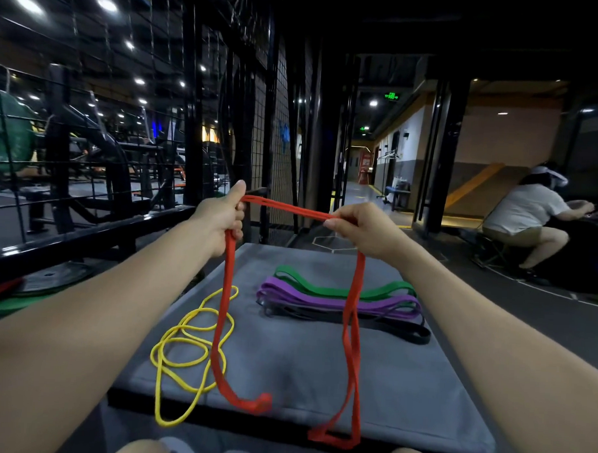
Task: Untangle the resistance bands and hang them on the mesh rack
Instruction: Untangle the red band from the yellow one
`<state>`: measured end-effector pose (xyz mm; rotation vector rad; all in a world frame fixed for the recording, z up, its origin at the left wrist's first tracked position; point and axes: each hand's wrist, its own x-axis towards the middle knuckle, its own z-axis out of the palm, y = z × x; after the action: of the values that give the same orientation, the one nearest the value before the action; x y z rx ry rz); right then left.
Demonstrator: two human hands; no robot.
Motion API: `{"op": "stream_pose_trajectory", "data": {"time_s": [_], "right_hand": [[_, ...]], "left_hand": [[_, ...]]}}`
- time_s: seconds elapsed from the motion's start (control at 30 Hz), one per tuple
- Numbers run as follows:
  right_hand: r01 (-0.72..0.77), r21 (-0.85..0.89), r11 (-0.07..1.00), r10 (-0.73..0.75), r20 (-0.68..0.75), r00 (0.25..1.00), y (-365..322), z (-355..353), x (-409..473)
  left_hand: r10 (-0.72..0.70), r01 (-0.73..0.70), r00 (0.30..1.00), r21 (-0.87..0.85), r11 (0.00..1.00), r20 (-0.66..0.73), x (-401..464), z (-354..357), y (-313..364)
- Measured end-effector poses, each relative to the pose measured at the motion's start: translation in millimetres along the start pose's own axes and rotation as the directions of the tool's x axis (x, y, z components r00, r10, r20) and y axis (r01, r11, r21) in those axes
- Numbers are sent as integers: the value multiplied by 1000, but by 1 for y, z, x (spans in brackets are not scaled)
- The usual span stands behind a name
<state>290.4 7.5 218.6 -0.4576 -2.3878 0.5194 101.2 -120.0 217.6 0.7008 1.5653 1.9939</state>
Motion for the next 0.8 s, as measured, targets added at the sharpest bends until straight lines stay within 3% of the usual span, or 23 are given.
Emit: {"op": "stream_pose_trajectory", "data": {"time_s": [0.17,0.3,0.37,0.43,0.6,0.7,0.8], "right_hand": [[51,-216,975,-71,-85,994,1,1,0],[86,-243,966,-129,-168,977,-1,-6,0],[112,-244,963,-158,-177,971,-3,-8,2],[151,-232,961,-191,-163,968,-9,-5,5],[201,-228,953,-241,-162,957,-17,3,8],[167,-217,962,-195,-113,974,-10,1,4],[125,-81,989,-125,-3,992,-2,10,-6]], "left_hand": [[13,-23,998,139,990,67,1,-2,-14],[-168,-2,939,491,871,301,-9,-8,-20],[-226,-24,903,566,824,367,-13,-3,-21],[-199,-63,883,527,848,426,-15,10,-20],[-36,-115,820,226,967,571,-24,48,-23],[59,-146,858,132,980,510,-22,48,-21],[112,-144,908,48,988,405,-14,40,-11]]}}
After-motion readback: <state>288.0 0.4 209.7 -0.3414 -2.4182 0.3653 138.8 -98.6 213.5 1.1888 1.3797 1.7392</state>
